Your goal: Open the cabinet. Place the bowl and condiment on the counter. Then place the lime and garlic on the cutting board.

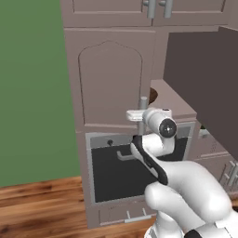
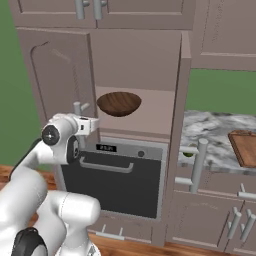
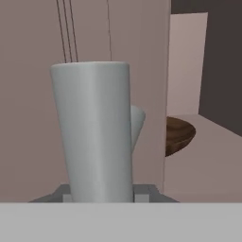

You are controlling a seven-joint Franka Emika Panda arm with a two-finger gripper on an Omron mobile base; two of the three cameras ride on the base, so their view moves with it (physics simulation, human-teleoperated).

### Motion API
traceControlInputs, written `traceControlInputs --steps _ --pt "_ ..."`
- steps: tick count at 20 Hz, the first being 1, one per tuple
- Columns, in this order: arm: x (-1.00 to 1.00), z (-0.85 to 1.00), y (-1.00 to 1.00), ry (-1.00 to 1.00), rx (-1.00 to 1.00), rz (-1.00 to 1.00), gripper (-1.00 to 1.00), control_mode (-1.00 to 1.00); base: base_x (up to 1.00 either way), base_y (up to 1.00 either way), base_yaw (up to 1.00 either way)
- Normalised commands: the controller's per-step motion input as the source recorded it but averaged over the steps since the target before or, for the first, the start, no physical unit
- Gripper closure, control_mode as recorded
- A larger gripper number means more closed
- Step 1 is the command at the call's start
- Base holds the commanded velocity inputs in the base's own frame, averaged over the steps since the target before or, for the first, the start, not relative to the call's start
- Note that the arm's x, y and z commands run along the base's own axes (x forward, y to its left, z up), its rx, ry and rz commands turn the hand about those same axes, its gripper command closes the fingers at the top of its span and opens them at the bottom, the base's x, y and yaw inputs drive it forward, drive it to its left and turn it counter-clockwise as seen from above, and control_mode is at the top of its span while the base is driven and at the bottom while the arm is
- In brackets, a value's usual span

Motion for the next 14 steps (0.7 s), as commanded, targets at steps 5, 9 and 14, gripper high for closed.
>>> traceControlInputs --steps 5,9,14 --pt "-0.27 0.00 0.00 0.01 0.00 -0.02 1.00 -1.00 0.00 0.00 0.00" --pt "-0.29 0.00 0.00 0.00 0.00 -0.02 1.00 -1.00 0.00 0.00 0.00" --pt "-0.36 0.00 0.00 0.00 0.00 -0.01 1.00 -1.00 0.00 0.00 0.00"
